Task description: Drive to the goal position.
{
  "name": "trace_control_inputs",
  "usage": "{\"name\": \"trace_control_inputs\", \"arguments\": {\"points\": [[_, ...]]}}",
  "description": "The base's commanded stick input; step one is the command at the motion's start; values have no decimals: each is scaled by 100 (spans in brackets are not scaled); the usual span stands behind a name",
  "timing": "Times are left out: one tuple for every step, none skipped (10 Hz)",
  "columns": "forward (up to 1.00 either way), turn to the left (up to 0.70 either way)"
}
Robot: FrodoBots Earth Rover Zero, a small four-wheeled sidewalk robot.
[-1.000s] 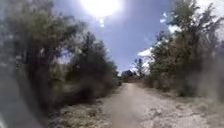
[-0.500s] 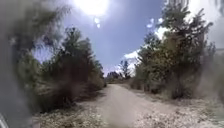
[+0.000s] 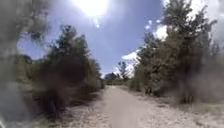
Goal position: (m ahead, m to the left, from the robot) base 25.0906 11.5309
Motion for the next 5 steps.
{"name": "trace_control_inputs", "arguments": {"points": [[85, 0], [85, 0], [85, 0], [85, 0], [85, 0]]}}
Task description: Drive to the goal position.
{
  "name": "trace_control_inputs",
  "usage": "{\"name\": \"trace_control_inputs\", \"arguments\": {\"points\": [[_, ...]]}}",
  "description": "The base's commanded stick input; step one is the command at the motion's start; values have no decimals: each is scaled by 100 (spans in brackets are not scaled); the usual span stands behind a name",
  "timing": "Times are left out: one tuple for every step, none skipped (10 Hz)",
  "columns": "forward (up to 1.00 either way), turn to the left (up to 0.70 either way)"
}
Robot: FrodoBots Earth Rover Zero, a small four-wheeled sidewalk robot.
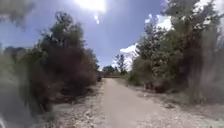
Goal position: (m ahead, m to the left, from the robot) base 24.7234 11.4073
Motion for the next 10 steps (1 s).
{"name": "trace_control_inputs", "arguments": {"points": [[85, 0], [85, 0], [85, 0], [85, 0], [85, 0], [85, 0], [85, 0], [85, 0], [85, 0], [85, 0]]}}
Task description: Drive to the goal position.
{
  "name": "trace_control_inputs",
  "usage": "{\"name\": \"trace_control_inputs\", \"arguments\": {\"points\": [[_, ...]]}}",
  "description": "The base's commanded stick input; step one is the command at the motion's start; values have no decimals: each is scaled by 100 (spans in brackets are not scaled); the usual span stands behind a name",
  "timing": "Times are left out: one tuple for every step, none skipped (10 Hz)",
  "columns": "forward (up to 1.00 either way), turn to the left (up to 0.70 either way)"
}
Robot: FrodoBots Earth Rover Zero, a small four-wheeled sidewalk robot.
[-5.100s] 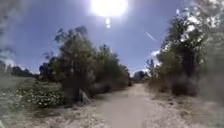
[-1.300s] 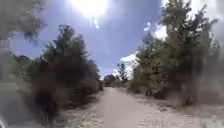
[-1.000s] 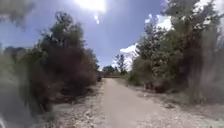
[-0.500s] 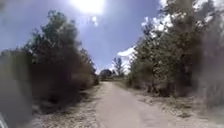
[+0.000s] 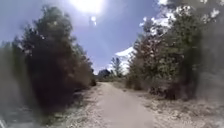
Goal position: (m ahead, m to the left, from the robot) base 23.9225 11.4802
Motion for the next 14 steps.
{"name": "trace_control_inputs", "arguments": {"points": [[85, 0], [85, 0], [85, 0], [85, 0], [85, 0], [85, 0], [85, 0], [85, 0], [85, 0], [85, 0], [85, 18], [85, 34], [85, 26], [85, 11]]}}
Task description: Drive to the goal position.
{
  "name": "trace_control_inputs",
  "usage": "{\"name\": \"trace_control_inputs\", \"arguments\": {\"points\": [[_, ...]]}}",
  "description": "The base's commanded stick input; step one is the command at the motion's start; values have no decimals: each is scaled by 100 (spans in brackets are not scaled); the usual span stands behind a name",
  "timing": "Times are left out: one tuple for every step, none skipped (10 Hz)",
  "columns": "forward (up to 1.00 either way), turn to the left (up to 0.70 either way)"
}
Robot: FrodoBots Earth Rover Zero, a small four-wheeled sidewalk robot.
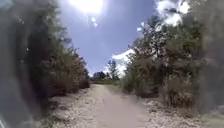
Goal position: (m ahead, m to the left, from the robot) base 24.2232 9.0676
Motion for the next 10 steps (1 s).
{"name": "trace_control_inputs", "arguments": {"points": [[85, 0], [85, 0], [85, 0], [85, 0], [85, 0], [85, 0], [85, 0], [85, 10], [85, 31], [85, 28]]}}
